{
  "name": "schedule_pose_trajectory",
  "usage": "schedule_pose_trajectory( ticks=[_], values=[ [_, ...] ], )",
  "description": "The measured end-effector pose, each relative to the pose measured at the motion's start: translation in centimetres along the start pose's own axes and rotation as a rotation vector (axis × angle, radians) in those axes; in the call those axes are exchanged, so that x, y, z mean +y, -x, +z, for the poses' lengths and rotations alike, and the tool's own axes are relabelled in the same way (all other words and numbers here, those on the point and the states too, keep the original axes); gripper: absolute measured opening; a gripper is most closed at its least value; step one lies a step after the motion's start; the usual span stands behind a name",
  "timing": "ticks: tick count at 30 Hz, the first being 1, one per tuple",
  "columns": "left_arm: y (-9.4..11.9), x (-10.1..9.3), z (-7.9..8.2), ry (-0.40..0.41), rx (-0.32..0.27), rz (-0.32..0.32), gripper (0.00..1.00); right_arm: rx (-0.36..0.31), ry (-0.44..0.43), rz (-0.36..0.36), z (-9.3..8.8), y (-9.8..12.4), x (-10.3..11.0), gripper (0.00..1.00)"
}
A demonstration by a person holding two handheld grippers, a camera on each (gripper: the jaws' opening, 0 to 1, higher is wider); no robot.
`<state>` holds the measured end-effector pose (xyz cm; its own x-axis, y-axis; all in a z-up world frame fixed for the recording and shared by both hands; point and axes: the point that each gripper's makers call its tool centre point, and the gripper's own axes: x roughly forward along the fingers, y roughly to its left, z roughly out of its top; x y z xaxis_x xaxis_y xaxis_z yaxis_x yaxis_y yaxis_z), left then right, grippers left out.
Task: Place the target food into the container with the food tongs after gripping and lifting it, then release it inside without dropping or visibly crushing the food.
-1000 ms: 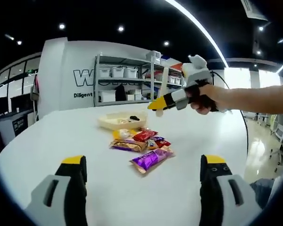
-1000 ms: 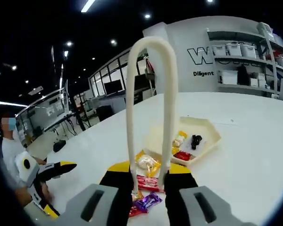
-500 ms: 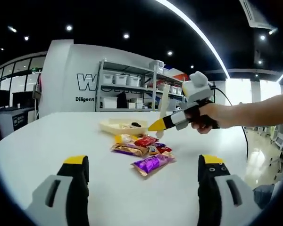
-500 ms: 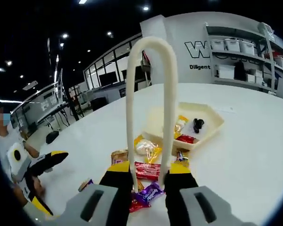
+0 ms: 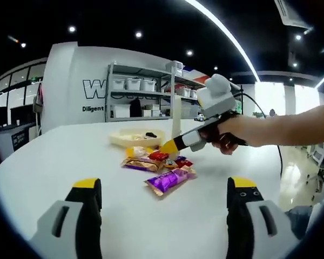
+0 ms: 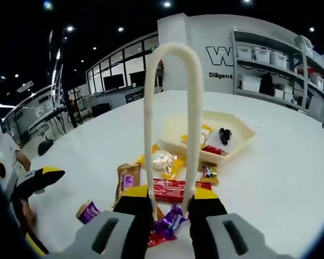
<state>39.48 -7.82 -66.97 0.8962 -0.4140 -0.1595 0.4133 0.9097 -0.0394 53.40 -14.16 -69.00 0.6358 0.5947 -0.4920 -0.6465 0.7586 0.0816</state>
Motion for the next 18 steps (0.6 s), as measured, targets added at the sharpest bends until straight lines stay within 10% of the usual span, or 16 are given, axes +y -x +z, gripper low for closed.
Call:
schedule_pose_trajectory(
  ticks=[18],
  values=[
    [1.6, 0.4, 2.2, -0.008, -0.028, 0.052, 0.96, -0.003, -0.062, 0.019, -0.9, 2.1, -1.1, 0.21]
  ],
)
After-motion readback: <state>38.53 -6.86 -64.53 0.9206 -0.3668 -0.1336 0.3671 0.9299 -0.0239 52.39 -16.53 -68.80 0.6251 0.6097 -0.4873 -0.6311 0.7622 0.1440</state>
